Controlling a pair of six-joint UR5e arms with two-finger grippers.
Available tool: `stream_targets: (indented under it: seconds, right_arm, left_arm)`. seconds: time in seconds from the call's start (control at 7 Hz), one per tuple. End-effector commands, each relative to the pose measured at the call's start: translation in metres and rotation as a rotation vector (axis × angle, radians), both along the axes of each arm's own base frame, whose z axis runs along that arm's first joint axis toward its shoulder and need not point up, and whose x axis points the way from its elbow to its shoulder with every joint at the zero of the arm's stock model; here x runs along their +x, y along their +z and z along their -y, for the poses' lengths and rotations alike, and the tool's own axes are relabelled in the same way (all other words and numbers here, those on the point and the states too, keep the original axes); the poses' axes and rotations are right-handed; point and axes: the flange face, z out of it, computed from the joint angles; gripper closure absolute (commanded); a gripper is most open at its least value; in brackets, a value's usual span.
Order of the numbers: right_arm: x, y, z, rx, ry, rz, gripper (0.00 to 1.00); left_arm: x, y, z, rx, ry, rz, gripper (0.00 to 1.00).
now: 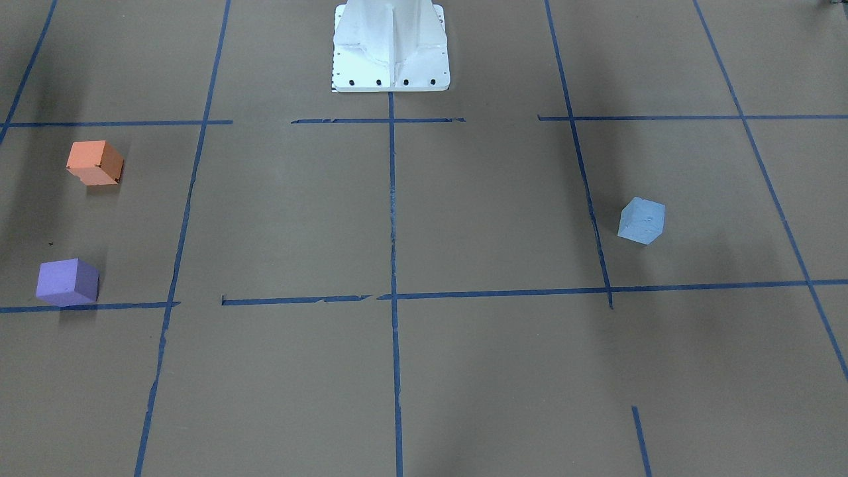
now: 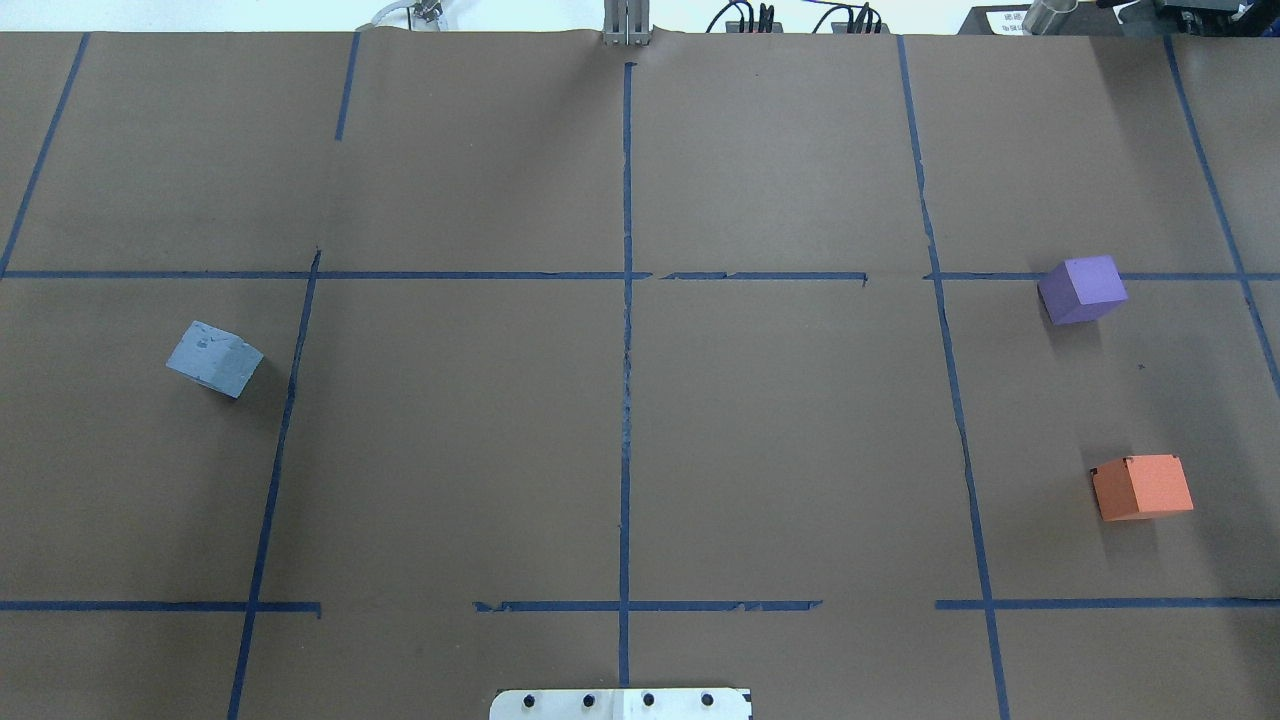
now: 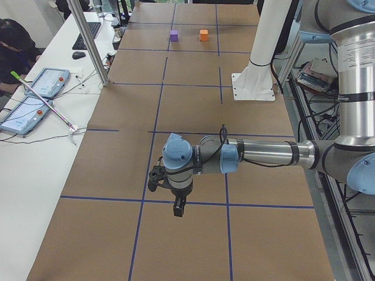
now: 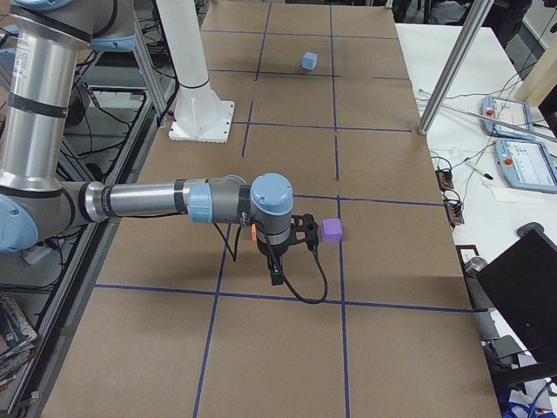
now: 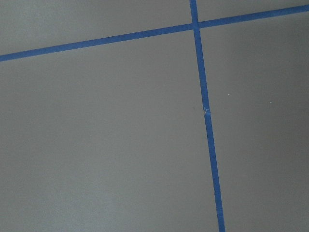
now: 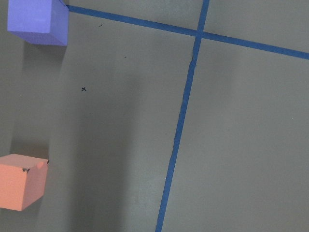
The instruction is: Place blue block between orange and purple blocks
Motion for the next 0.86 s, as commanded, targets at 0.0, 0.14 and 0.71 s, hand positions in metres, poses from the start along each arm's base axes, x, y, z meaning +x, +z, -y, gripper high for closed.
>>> stream_targets:
  seconds: [0.0, 0.14, 0.71]
  right_arm:
    - [0.0, 0.0, 0.0, 0.0, 0.0, 0.001, 0.0]
    - [0.0, -0.001, 0.0, 0.001, 0.0, 0.003, 0.0]
    - [-0.001, -0.002, 0.002, 0.004, 0.0, 0.0, 0.0]
  left_arm:
    - [0.003, 0.0, 0.001, 0.002, 0.007, -0.001, 0.0]
    - [0.025, -0.001, 0.007, 0.004, 0.06, 0.005, 0.0]
    - [0.069, -0.085, 0.112, 0.317, 0.133, -0.009, 0.0]
